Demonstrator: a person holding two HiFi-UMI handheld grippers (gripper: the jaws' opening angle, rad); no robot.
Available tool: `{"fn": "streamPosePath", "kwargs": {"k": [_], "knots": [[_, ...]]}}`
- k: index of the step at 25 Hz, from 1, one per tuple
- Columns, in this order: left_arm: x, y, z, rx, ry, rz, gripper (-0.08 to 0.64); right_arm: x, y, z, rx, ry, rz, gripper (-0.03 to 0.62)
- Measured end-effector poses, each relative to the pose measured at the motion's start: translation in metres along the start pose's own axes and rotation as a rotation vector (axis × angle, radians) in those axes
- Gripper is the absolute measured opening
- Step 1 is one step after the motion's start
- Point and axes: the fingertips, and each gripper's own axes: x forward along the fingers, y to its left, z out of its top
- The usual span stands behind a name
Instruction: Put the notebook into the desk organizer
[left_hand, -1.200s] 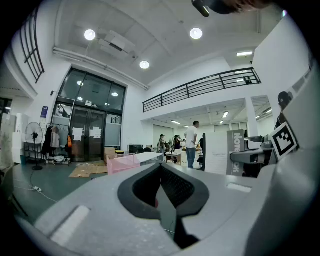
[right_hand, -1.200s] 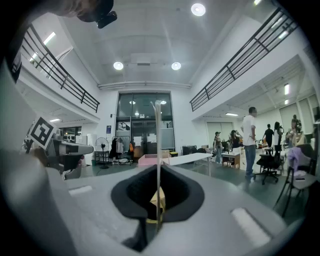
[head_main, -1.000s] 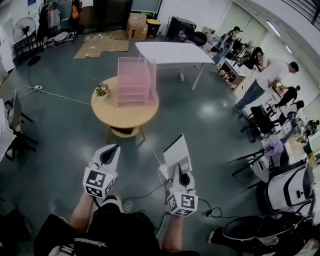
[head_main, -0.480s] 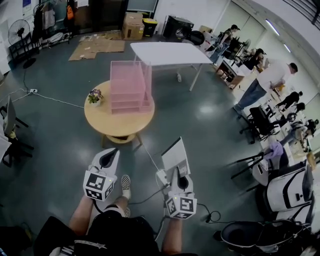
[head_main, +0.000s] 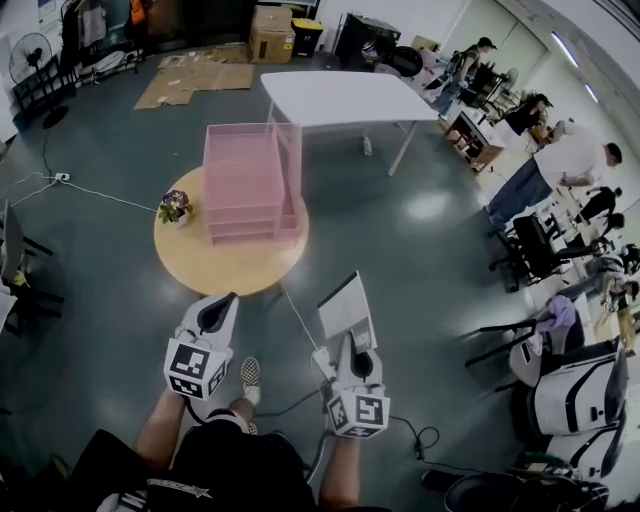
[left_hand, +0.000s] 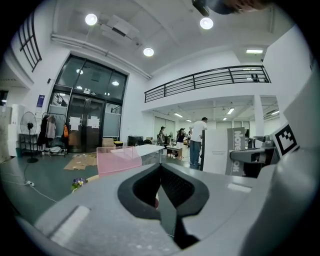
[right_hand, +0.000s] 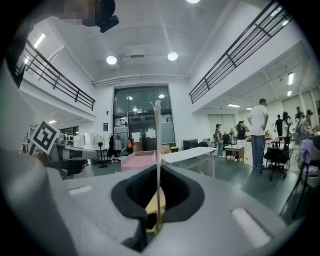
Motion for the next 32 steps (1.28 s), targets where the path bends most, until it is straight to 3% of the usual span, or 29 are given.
{"fn": "streamPosePath", "kwargs": {"k": [12, 32], "knots": [[0.098, 0.053, 0.01, -0.02, 0.028, 0.018, 0.011, 0.119, -0.018, 0.011, 0.008, 0.022, 0.034, 0.014], [0.163, 0.126, 0.03, -0.053, 0.01, 0.122, 0.011, 0.264, -0.004, 0.045, -0.047, -0.016, 0.125, 0.014]]}}
